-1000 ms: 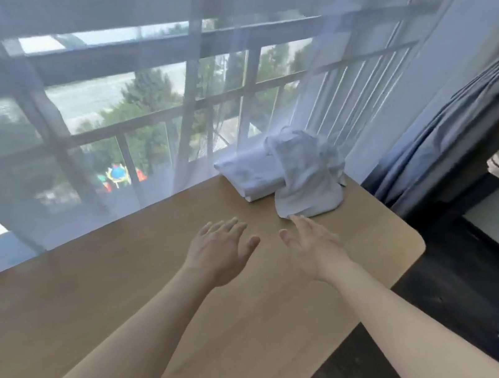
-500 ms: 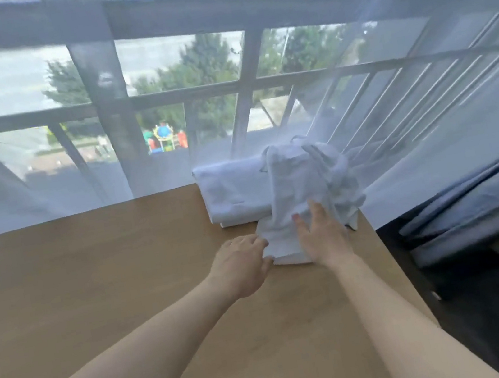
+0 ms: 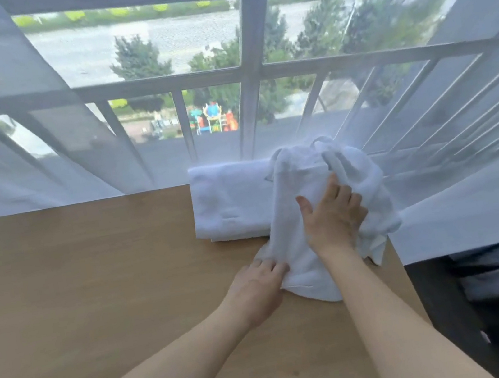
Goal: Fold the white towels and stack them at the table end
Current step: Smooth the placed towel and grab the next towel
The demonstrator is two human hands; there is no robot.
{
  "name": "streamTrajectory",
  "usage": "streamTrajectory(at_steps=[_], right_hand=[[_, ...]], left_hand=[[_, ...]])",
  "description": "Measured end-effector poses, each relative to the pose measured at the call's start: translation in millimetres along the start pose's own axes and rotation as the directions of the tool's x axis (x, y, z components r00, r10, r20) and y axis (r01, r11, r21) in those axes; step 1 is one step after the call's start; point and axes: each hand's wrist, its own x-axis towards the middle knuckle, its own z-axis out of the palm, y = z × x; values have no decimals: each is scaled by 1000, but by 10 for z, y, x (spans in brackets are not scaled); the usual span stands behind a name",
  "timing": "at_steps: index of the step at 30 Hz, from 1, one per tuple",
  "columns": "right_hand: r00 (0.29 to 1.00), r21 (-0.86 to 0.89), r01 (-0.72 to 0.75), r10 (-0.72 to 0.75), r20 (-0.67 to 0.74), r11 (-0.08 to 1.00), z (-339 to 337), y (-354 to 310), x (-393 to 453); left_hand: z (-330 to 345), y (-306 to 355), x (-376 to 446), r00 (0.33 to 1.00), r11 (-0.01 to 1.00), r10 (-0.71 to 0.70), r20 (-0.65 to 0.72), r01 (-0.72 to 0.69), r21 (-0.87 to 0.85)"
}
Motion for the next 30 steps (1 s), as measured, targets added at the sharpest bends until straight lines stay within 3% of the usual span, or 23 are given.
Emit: streamTrajectory(at_steps=[6, 9, 12, 15, 20, 24, 30], right_hand=[[999, 14, -46, 46, 1, 999, 2, 14, 175], [1000, 236, -27, 23, 18, 971, -60, 9, 127], [998, 551, -1, 32, -47, 835, -140, -9, -100], [987, 642, 17, 91, -135, 766, -277, -172, -451], [950, 656, 182, 40, -308, 733, -495, -712, -1303], [938, 602, 278, -78, -337, 748, -519, -1248, -2093], [923, 458, 376, -280, -266, 805, -208, -2293, -3248]], left_hand=[[-236, -221, -169, 986, 969, -40, -160, -1, -247], [-385, -354, -350, 971, 922, -50, -234, -45, -385], [-623, -465, -588, 963, 817, -71, -260, -94, -569], [-890, -580, -865, 966, 737, -105, -237, -84, -671], [-1028, -972, -1578, 949, 741, -205, -238, -8, -671], [-985, -1435, -2415, 922, 760, -222, -318, -41, -648], [-733, -2347, -3899, 876, 752, -343, -340, 39, -658]])
